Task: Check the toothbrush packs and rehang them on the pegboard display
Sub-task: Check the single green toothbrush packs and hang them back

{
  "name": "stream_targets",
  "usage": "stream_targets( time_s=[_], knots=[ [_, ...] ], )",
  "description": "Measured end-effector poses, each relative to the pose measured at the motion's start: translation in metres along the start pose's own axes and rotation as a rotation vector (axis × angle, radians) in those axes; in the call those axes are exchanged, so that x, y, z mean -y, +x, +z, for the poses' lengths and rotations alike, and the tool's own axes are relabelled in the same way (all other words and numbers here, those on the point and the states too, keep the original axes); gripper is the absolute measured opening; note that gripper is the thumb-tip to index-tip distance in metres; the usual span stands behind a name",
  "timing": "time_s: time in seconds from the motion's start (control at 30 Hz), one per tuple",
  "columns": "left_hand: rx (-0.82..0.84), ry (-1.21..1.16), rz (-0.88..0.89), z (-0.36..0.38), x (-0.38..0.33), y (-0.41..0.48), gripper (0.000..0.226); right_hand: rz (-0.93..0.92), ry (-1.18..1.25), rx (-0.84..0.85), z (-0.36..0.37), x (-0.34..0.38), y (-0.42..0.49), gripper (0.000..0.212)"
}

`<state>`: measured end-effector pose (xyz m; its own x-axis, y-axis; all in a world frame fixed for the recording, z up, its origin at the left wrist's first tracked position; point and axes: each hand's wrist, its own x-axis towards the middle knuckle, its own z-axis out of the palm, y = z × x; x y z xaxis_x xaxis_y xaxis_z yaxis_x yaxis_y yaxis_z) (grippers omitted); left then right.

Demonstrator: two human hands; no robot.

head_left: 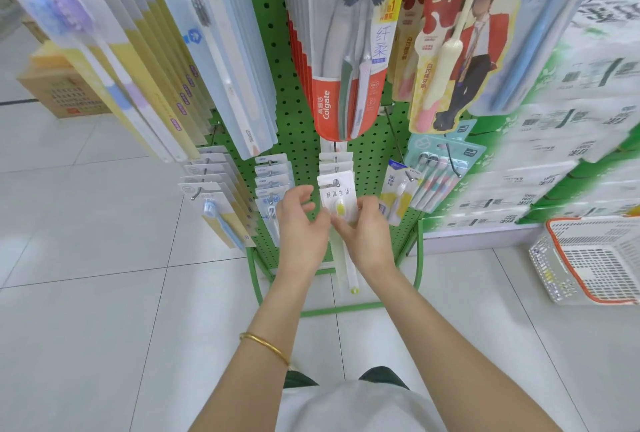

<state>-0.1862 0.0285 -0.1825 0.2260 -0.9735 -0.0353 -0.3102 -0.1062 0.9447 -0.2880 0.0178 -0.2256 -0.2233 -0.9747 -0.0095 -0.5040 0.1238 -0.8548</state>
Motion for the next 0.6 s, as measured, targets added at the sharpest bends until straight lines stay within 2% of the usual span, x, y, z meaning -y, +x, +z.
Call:
stream_targets(
  time_s=[0.6],
  knots=[
    [0.068,0.061,0.055,0.003,-0.004,0.007,0.043,0.078,-0.080,0.076,0.013,0.012,0.016,0.031]
  ],
)
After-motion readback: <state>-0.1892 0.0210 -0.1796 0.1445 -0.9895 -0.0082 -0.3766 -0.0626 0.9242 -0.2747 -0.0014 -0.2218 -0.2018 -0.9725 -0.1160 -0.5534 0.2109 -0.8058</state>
